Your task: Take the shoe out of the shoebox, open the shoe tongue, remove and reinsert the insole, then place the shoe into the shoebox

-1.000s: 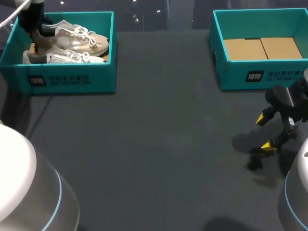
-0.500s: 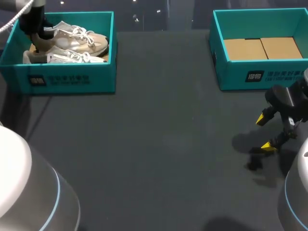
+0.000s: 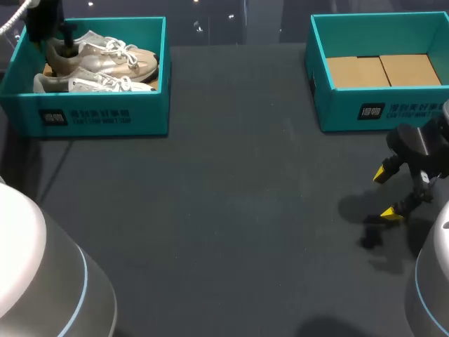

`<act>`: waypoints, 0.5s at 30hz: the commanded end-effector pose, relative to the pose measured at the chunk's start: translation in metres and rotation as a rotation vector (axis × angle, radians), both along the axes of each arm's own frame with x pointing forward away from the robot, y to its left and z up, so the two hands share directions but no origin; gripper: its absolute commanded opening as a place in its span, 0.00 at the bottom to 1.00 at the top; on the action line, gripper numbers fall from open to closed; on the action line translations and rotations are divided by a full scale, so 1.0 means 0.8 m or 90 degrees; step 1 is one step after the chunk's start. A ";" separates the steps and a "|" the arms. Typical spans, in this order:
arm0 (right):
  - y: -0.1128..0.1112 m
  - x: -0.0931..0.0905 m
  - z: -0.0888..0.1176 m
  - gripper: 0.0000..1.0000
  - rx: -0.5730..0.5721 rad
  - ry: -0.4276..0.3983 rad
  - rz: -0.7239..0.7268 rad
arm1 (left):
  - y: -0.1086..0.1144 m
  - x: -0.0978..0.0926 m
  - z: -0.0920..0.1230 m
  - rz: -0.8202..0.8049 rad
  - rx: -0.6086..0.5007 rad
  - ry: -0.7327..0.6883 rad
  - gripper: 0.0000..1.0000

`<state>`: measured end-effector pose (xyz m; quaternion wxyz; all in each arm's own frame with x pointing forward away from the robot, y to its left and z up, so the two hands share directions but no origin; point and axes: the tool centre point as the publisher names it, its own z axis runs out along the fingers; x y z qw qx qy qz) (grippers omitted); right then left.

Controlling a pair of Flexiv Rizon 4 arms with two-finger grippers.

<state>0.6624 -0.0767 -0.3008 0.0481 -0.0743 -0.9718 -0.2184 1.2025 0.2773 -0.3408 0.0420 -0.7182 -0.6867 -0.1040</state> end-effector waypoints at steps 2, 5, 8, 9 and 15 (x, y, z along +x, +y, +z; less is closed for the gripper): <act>0.001 -0.001 0.000 1.00 -0.002 -0.001 -0.001 | -0.008 -0.027 0.042 -0.012 -0.009 -0.013 0.96; 0.001 -0.001 0.000 1.00 -0.002 -0.001 -0.001 | -0.015 -0.049 0.064 -0.023 -0.017 -0.019 1.00; 0.001 -0.001 0.000 1.00 -0.002 -0.001 -0.001 | -0.020 -0.072 0.082 -0.024 -0.031 -0.012 1.00; 0.001 -0.001 0.000 1.00 -0.002 -0.001 -0.001 | -0.022 -0.080 0.087 -0.026 -0.037 -0.008 1.00; 0.001 -0.001 0.000 1.00 -0.002 -0.001 -0.001 | -0.028 -0.128 0.110 -0.046 -0.043 -0.007 1.00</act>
